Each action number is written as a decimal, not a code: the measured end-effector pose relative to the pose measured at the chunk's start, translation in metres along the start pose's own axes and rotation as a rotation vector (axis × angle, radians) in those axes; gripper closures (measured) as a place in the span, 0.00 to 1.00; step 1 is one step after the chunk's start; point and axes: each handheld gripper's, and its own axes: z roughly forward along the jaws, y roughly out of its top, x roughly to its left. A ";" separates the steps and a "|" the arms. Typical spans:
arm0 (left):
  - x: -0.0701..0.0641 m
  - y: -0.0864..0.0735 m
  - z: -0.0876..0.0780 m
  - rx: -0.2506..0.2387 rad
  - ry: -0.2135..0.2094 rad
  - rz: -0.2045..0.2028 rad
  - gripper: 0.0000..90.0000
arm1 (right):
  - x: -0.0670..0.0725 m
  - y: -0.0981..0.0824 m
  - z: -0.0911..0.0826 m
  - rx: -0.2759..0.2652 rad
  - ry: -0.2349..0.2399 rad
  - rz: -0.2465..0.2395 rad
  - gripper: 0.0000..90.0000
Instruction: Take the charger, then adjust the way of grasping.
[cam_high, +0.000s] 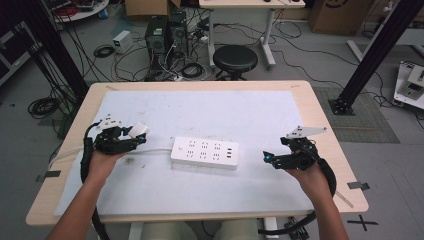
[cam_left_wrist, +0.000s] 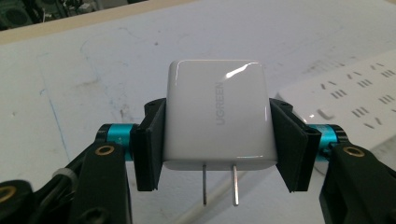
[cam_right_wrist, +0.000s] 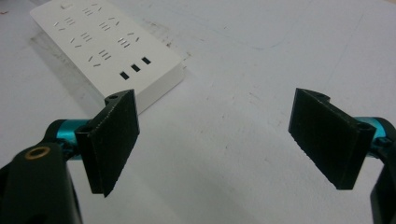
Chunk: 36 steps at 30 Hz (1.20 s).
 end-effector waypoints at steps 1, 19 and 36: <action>-0.003 0.000 -0.003 -0.008 -0.008 0.004 0.47 | 0.001 0.000 0.000 -0.006 0.001 -0.002 0.18; -0.034 0.002 -0.021 -0.050 -0.110 0.104 0.47 | 0.009 0.004 0.003 -0.010 0.027 -0.039 0.18; -0.070 0.007 -0.017 -0.053 -0.227 0.243 0.47 | 0.024 0.014 0.012 0.013 0.085 -0.080 0.18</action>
